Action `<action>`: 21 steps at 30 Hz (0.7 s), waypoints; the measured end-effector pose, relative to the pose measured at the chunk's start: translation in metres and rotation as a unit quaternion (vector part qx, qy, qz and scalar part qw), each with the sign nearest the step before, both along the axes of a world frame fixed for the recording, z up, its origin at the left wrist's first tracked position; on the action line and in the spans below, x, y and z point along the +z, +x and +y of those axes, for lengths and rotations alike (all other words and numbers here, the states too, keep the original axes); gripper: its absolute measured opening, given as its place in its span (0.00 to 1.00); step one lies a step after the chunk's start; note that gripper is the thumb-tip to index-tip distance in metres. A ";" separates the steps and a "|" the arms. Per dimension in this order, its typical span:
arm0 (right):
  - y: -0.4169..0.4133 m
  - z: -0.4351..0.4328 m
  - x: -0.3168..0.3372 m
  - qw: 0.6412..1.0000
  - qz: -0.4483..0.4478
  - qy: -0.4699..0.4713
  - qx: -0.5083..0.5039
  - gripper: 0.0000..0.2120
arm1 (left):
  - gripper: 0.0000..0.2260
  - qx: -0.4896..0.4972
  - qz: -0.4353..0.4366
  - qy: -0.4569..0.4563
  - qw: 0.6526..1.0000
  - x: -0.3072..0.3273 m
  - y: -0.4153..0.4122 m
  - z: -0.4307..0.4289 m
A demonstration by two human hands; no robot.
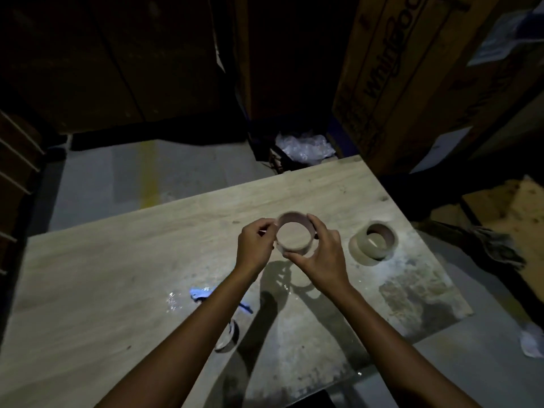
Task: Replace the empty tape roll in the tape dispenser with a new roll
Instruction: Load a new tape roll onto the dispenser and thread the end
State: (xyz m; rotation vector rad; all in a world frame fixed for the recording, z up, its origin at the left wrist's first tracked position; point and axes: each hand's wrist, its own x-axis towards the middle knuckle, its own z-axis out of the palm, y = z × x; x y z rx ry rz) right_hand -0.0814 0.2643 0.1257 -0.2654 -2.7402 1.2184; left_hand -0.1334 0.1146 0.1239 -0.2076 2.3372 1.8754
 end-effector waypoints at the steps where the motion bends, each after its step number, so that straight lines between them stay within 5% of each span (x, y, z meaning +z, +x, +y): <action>1: -0.009 0.011 -0.004 1.000 -0.005 0.006 0.002 0.45 | 0.09 -0.006 0.004 -0.014 1.000 -0.005 -0.008 0.012; 21: -0.134 0.124 -0.116 0.983 -0.158 0.077 -0.047 0.39 | 0.11 -0.033 -0.061 -0.122 0.990 -0.100 -0.108 0.157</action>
